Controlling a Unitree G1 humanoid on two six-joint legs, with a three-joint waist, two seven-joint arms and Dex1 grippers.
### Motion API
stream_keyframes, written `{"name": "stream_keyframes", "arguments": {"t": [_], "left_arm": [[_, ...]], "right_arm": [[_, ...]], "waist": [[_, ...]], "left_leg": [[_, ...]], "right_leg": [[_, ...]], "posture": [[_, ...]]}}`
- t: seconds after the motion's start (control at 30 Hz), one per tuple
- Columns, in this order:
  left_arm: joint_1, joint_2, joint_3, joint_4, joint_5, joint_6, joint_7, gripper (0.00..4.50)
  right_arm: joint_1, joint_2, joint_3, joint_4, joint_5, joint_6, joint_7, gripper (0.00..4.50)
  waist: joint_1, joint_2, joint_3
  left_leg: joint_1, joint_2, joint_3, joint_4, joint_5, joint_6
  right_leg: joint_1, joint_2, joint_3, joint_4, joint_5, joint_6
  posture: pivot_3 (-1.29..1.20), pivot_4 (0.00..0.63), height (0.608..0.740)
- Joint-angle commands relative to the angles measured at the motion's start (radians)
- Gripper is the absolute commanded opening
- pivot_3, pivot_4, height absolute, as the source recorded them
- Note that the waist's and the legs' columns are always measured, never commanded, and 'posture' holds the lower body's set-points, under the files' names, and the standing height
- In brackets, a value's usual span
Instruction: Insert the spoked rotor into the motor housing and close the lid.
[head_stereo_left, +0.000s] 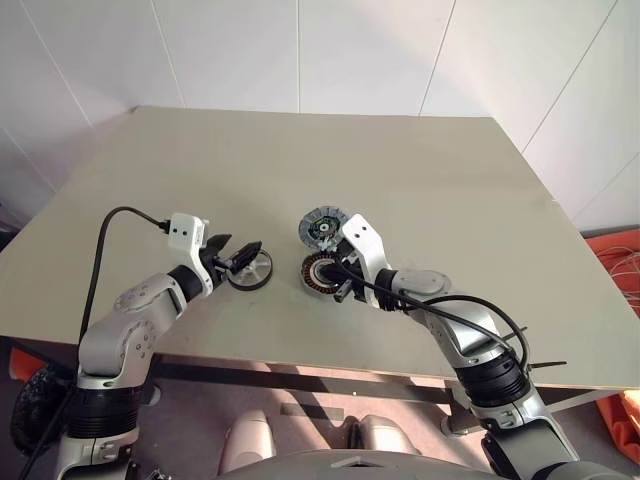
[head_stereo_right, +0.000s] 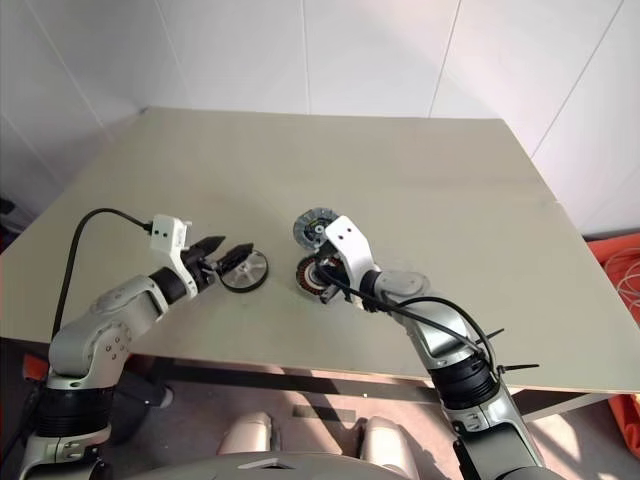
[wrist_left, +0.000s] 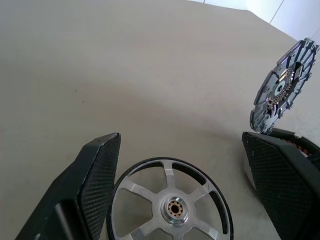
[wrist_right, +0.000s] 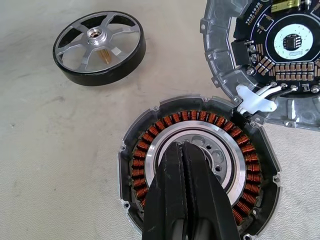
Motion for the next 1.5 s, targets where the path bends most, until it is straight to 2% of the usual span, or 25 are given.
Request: {"name": "stream_keyframes", "arguments": {"t": [0.03,0.97,1.13,1.5], "left_arm": [[-0.007,0.004,0.016,-0.03,-0.005,-0.013,0.001,4.12],[-0.018,0.0,0.012,-0.026,-0.001,-0.018,0.003,4.12],[-0.019,-0.001,0.01,-0.023,-0.001,-0.018,0.001,4.12],[-0.012,0.007,0.016,-0.034,-0.005,-0.004,0.003,4.12]], "right_arm": [[-0.032,-0.006,-0.007,-0.045,0.007,0.003,-0.001,0.03],[-0.056,-0.046,-0.036,-0.001,-0.003,-0.029,0.01,0.03],[-0.091,-0.025,-0.075,-0.057,0.055,0.026,0.024,0.03],[-0.076,-0.009,-0.069,-0.152,0.118,0.174,-0.002,0.03]], "waist": [[0.0,0.0,0.0],[0.0,0.0,0.0],[0.0,0.0,0.0],[0.003,0.0,0.0]], "left_leg": [[0.0,0.0,0.0,0.0,0.0,0.0],[0.0,0.0,0.0,0.0,0.0,0.0],[0.0,0.0,0.0,0.0,0.0,0.0],[0.001,0.0,0.0,0.0,0.0,-0.001]], "right_leg": [[0.0,0.0,0.0,0.0,0.0,0.0],[0.0,0.0,0.0,0.0,0.0,0.0],[0.0,0.0,0.0,0.001,0.0,0.0],[0.0,0.0,0.0,0.002,0.0,0.0]], "posture": [[0.0,0.0,0.74],[0.0,0.0,0.74],[0.0,0.0,0.74],[0.0,0.0,0.74]]}}
